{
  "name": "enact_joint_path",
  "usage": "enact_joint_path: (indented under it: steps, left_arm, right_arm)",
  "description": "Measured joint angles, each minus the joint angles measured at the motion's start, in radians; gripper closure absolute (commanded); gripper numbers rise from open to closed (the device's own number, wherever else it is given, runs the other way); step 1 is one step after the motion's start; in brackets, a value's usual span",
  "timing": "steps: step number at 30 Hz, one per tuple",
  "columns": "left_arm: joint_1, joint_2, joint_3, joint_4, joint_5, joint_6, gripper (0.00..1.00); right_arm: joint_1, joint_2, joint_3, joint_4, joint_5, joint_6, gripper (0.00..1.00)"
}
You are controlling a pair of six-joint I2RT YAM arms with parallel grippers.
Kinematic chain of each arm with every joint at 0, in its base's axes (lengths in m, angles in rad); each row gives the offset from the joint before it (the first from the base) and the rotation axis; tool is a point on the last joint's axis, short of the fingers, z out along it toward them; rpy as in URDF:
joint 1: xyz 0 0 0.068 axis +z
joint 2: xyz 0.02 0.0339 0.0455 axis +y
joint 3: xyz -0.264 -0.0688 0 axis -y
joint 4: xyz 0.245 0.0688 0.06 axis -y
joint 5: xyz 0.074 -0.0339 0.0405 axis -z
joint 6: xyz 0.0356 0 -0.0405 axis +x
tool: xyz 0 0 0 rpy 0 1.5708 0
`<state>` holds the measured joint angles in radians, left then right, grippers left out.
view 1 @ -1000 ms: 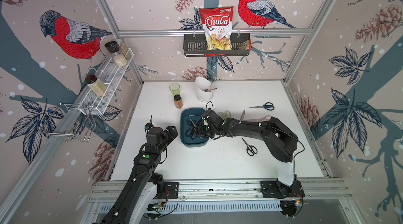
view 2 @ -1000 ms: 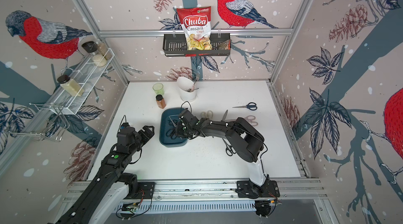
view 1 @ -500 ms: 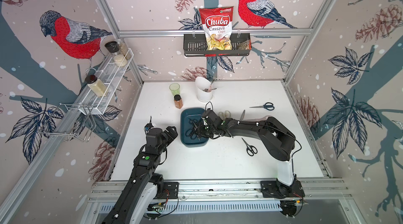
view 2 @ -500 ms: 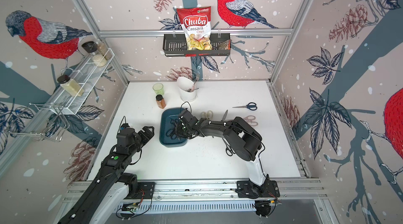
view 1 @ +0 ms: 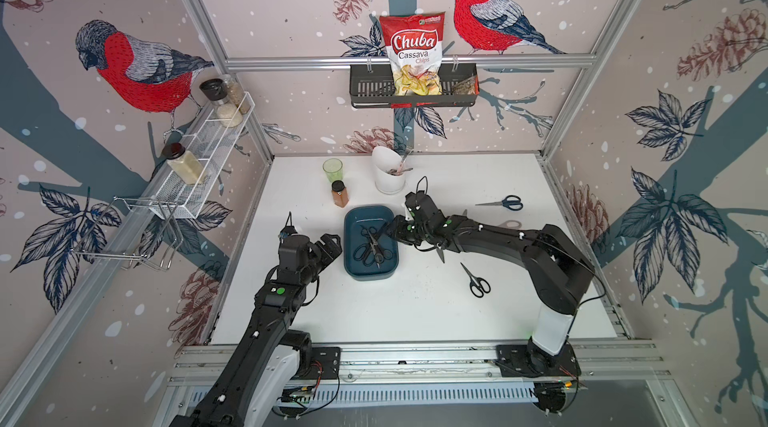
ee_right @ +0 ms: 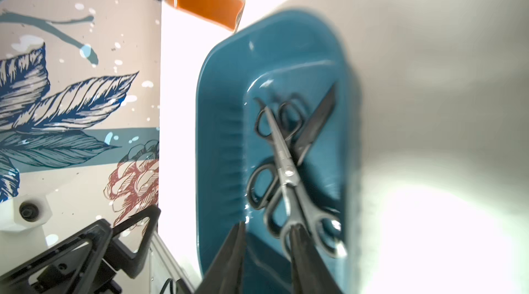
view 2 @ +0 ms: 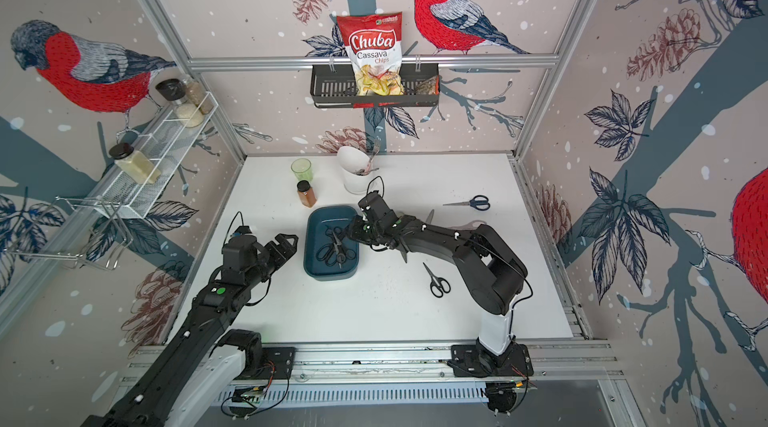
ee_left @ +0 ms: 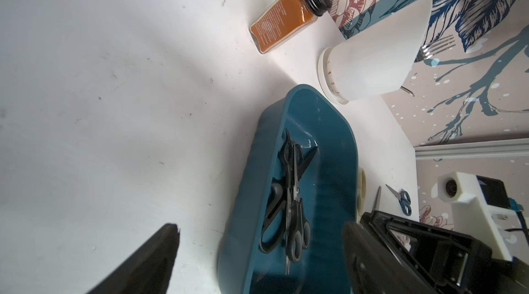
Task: Put the scissors into the storage box
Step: Place the scissors in the storage box, then pick up the scissors from the center of the board.
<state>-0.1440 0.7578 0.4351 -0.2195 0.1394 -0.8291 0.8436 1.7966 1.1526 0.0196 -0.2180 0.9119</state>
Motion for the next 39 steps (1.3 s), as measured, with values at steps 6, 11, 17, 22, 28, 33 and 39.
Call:
enact_joint_path:
  steps: [6,11,17,22,28,33,39]
  left_arm:
    - [-0.005,0.126,0.101,-0.003,0.111,0.099,0.09]
    - [-0.042,0.18,0.164,-0.019,0.126,0.162,0.09]
    - [-0.139,0.253,0.213,-0.024,0.117,0.195,0.09]
    - [-0.218,0.339,0.242,-0.024,0.092,0.208,0.09]
    - [-0.314,0.41,0.261,-0.009,0.067,0.204,0.09]
    - [-0.369,0.462,0.275,0.015,0.053,0.174,0.09]
    - [-0.419,0.519,0.312,0.036,0.036,0.162,0.09]
  right_arm:
    - [-0.103,-0.154,-0.143,0.008,0.011,-0.052,0.61]
    - [-0.222,-0.287,-0.263,-0.045,0.048,-0.106,0.59]
    - [-0.346,-0.473,-0.377,-0.208,0.098,-0.203,0.53]
    - [-0.374,-0.584,-0.406,-0.381,0.147,-0.27,0.52]
    - [-0.341,-0.613,-0.451,-0.53,0.183,-0.306,0.52]
    - [-0.246,-0.616,-0.476,-0.594,0.22,-0.278,0.52]
    - [-0.103,-0.551,-0.474,-0.641,0.275,-0.246,0.56]
